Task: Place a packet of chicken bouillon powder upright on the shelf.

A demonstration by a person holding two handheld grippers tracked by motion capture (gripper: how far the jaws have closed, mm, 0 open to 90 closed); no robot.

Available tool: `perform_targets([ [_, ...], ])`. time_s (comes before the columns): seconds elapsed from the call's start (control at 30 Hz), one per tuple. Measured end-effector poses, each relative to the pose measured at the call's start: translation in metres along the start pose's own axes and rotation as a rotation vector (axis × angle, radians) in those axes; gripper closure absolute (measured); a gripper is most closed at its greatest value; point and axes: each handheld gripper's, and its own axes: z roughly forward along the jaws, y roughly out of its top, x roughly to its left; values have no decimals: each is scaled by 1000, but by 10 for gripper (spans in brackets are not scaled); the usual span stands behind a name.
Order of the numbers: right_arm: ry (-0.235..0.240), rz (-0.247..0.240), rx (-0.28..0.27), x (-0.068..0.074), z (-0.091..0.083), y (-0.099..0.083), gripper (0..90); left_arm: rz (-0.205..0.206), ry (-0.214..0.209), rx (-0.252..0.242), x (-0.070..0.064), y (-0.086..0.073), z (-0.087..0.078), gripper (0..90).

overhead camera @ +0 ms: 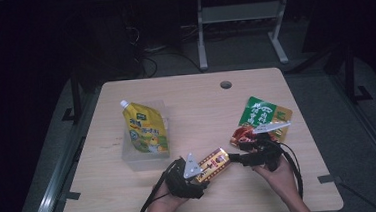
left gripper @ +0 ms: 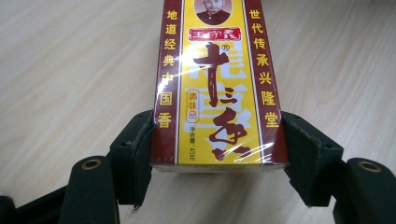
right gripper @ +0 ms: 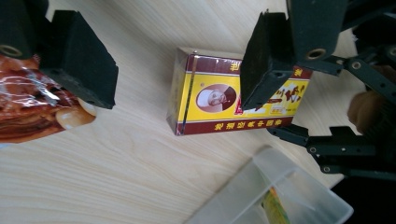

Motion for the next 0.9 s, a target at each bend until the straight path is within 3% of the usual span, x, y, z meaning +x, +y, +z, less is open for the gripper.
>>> perform_targets([
  [0.1, 42, 46, 12, -4, 6, 4, 266, -1, 12, -11, 1, 2, -3, 327],
  [0.53, 138, 191, 56, -14, 21, 7, 243, -4, 69, -75, -2, 6, -9, 327],
  [0.7, 206, 205, 57, -10, 28, 9, 281, -14, 79, -97, -2, 7, -11, 327],
  [0.8, 237, 209, 61, -7, 31, 10, 350, -21, 84, -108, -2, 7, -12, 327],
  [0.9, 234, 196, 60, -3, 33, 13, 380, -23, 92, -113, -1, 7, -12, 326],
])
